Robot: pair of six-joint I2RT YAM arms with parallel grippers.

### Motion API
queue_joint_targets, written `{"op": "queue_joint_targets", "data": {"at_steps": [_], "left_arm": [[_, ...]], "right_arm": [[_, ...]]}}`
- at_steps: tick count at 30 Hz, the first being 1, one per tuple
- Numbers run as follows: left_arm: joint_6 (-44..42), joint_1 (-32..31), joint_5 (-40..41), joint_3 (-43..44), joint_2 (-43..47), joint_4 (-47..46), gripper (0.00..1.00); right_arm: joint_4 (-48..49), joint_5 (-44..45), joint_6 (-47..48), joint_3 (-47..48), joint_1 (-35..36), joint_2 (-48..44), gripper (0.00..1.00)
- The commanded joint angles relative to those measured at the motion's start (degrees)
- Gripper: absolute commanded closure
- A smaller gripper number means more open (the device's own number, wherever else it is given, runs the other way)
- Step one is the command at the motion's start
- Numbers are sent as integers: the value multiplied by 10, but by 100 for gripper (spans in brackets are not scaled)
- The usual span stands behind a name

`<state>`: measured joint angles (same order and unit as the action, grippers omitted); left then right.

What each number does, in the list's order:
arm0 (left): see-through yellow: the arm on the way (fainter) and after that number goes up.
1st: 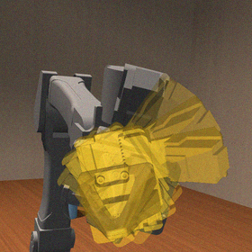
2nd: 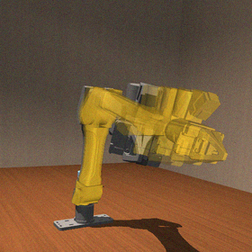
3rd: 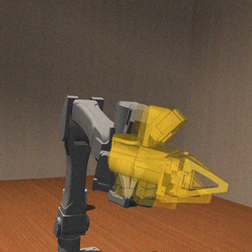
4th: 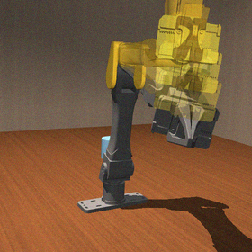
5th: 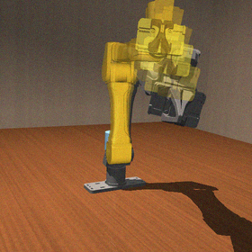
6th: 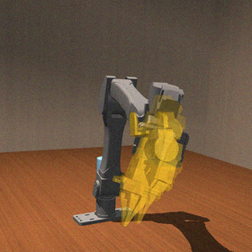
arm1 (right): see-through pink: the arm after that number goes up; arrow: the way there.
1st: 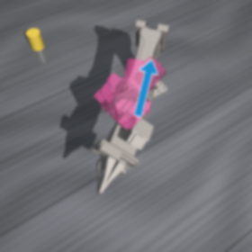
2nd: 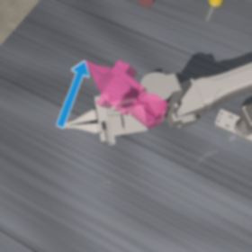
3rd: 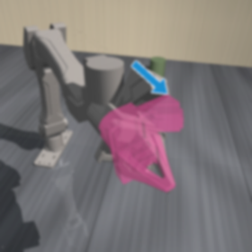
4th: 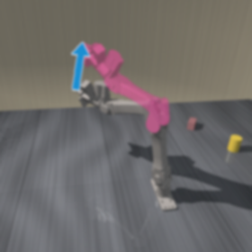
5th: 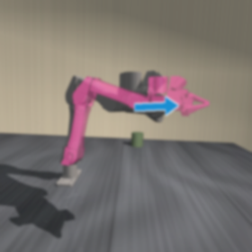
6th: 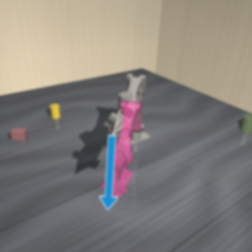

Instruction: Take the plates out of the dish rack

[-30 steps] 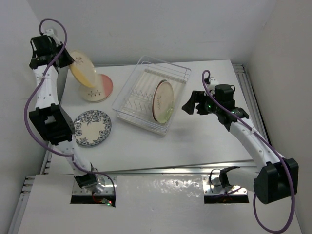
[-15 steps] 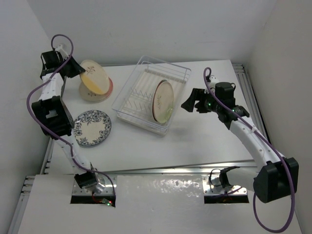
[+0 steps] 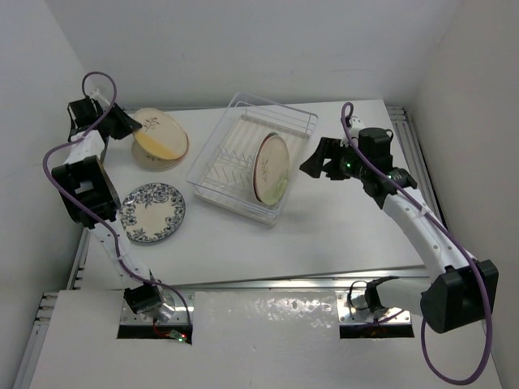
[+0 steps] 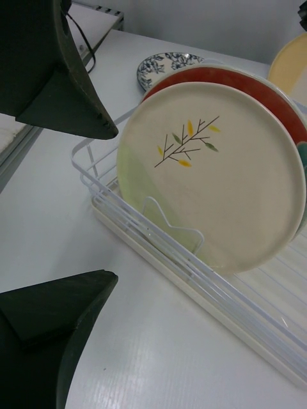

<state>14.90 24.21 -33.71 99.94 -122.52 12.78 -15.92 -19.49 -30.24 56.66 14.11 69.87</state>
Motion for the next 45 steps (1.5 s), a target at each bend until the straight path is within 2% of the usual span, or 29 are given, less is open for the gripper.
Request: {"op": "queue_joint_targets", "data": {"at_steps": [1,3,6,9,21,39,45], "left_arm": [[-10,4,-5,9,-3,-37,74],[-21,3,33,10,-6,-21,62],[-54,3,80,10,-13,-2,52],[-97,3,130,19,-31,25,46],[-173,-15,184,21,-48,69,38],[-228,-41,166,3,-9,68,36],[-227,-43,173,19,-4,75,30]], "right_arm": [[-2,6,-9,33,7,10,18],[-5,6,-9,37,8,11,18],[-7,4,-7,37,9,11,18],[-9,2,-6,35,10,11,18],[-10,-3,-5,32,11,8,18],[-5,-5,-1,19,11,4,18],[-10,-2,6,18,11,4,18]]}}
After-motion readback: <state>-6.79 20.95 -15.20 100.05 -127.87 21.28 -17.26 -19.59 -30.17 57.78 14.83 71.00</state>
